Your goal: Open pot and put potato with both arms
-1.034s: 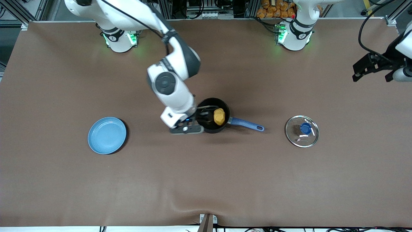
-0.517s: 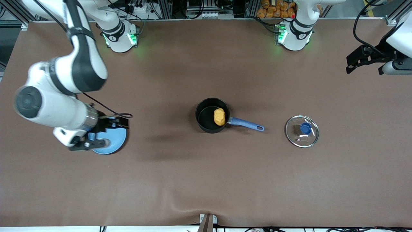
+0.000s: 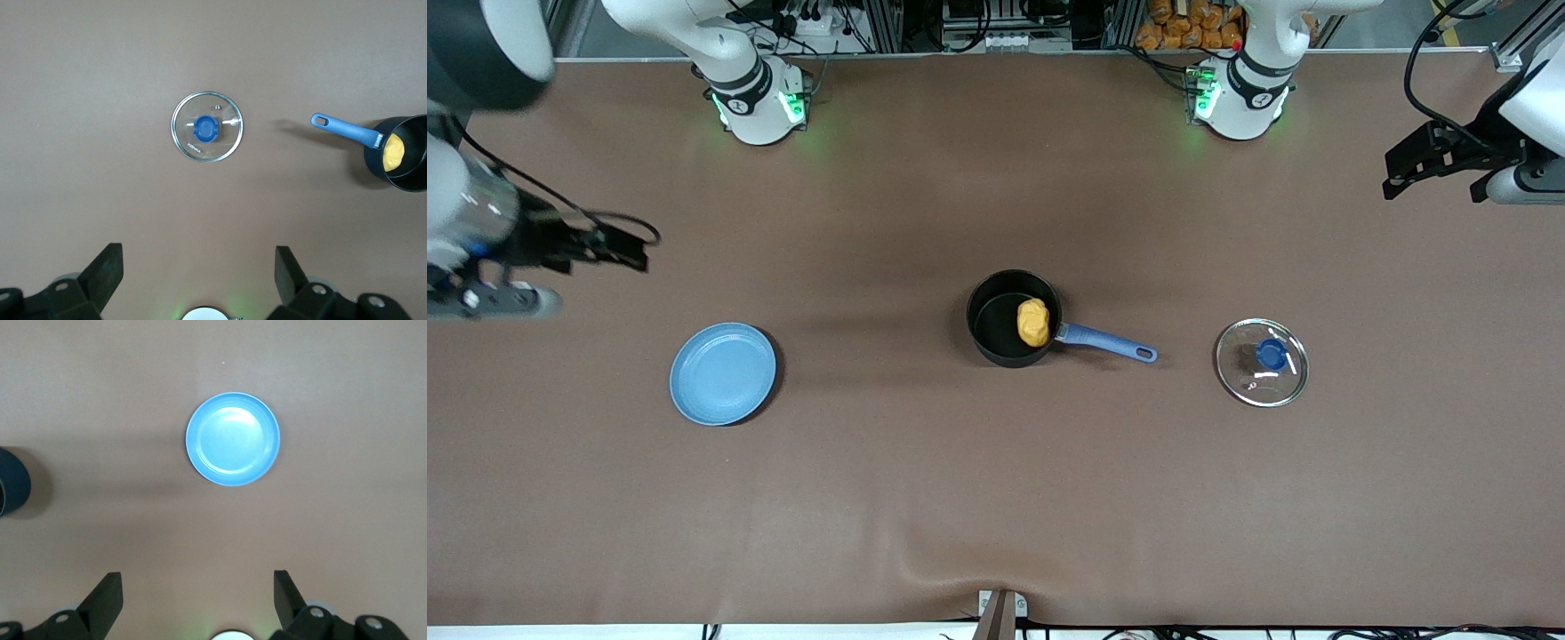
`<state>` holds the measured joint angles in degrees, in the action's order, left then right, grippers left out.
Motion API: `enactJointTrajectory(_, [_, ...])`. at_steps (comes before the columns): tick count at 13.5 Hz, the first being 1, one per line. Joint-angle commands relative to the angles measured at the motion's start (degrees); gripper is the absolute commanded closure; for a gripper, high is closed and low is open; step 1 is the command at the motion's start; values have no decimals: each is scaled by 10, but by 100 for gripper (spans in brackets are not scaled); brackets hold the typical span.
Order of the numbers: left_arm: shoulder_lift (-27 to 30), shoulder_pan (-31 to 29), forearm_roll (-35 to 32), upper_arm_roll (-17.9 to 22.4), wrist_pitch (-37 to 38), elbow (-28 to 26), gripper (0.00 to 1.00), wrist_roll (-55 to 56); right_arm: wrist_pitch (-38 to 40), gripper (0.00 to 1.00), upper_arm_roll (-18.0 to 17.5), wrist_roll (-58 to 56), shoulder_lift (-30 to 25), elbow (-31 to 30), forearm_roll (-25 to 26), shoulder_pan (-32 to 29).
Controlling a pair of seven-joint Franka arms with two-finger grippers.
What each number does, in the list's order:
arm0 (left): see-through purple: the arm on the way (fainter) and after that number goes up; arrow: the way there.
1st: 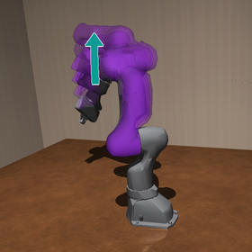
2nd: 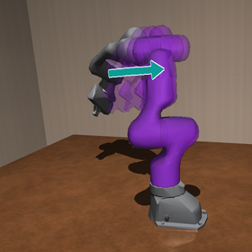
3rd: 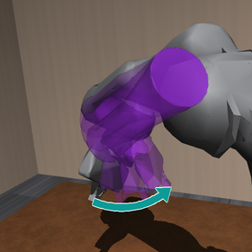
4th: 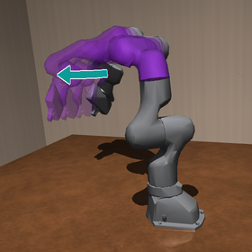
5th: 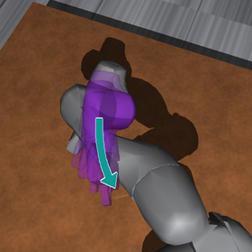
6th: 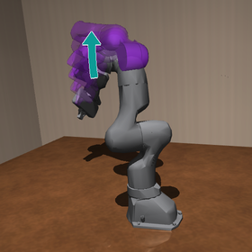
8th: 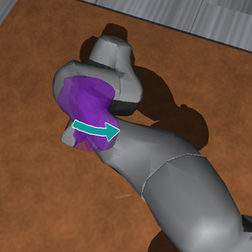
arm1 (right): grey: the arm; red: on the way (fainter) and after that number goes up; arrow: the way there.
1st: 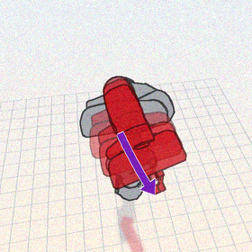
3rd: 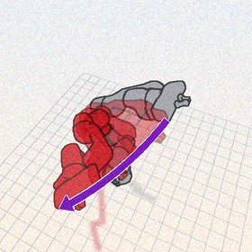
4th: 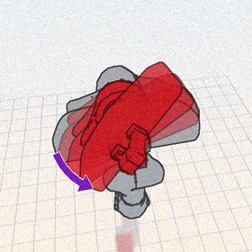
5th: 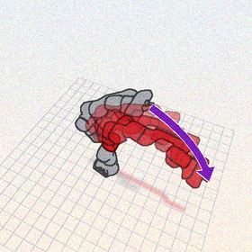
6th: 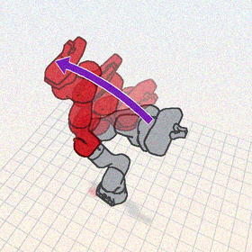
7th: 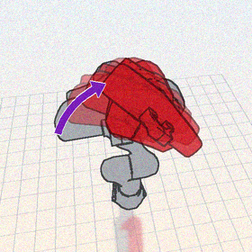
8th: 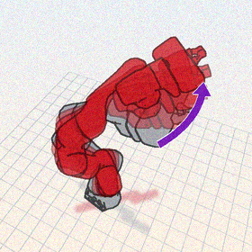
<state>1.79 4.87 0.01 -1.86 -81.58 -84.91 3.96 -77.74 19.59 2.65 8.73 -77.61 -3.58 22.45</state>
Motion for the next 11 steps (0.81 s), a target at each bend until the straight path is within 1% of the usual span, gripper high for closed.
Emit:
enactJointTrajectory(1, [11, 1, 12, 3, 5, -10, 0, 4, 12, 0, 0, 2, -37, -12, 18, 8])
enactJointTrajectory(4, [10, 1, 12, 4, 5, -9, 0, 4, 5, 0, -3, 5, -37, -11, 10, 8])
enactJointTrajectory(7, [11, 0, 12, 6, 5, -8, 0, -3, -1, 0, 4, 2, -37, -12, 16, 0])
enactJointTrajectory(9, [10, 0, 12, 7, 5, -8, 0, -3, -7, 0, 5, 3, -36, -12, 19, 6])
enactJointTrajectory(11, [9, 0, 12, 7, 5, -9, 0, -3, -11, 0, 4, 1, -35, -11, 16, -2])
